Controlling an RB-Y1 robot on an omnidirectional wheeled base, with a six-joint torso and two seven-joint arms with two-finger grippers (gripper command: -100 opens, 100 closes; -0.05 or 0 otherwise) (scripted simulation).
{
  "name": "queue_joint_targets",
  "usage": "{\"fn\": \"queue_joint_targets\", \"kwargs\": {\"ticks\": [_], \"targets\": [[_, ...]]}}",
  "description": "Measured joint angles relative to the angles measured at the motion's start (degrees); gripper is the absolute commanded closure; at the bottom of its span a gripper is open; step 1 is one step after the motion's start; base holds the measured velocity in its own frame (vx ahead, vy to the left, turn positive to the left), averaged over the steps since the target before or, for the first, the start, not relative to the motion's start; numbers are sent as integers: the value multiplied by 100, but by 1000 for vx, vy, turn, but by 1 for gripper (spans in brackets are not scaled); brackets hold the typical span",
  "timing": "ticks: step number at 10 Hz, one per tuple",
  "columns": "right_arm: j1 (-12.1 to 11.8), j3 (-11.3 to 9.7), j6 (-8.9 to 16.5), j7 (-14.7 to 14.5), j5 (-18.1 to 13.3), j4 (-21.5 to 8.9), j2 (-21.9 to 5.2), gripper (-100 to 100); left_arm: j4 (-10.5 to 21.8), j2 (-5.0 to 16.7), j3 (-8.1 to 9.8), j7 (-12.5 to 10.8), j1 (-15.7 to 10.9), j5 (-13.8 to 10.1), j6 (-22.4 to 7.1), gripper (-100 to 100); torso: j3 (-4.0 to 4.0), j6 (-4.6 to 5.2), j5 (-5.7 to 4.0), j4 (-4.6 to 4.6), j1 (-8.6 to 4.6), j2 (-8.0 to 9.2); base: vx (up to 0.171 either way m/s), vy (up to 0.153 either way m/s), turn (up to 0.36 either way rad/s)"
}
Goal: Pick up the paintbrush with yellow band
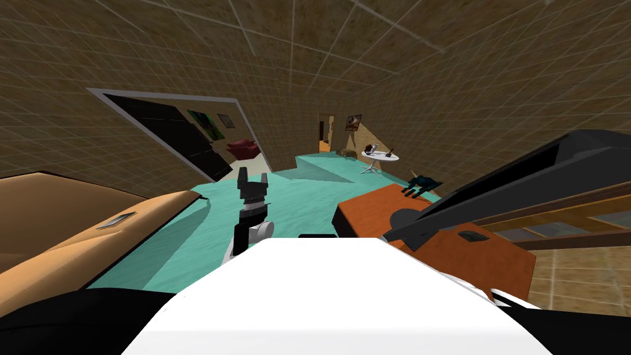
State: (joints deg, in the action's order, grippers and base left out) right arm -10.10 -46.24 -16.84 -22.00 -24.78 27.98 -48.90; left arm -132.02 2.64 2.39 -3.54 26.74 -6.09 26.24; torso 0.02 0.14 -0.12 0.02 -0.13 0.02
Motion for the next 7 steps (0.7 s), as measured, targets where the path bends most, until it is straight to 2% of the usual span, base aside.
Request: {"fn": "queue_joint_targets", "kwargs": {"ticks": [2, 3, 4, 7], "targets": [[0, 0, 0, 0, 0, 0, 0, 100, 0, 0, 0, 0, 0, 0, 0, 0, -2, 0, 0, -1, -2, -3, 0, 0, 0], [0, 0, 1, 0, 0, 0, 0, 0, 0, 0, 0, 0, 0, 0, 0, 0, -3, 0, 0, -1, -2, -4, 0, 0, 0], [0, 0, 1, 0, 0, 0, 0, 100, 0, 0, 0, 0, 0, 0, 0, 0, -3, -1, 0, -1, -2, -4, 76, -8, -293], [-6, -34, -66, -168, -82, 199, -179, 100, 0, 0, 1, 0, 2, 0, 0, 0, -24, 7, 4, -9, 10, -42, 117, 24, -299]]}}
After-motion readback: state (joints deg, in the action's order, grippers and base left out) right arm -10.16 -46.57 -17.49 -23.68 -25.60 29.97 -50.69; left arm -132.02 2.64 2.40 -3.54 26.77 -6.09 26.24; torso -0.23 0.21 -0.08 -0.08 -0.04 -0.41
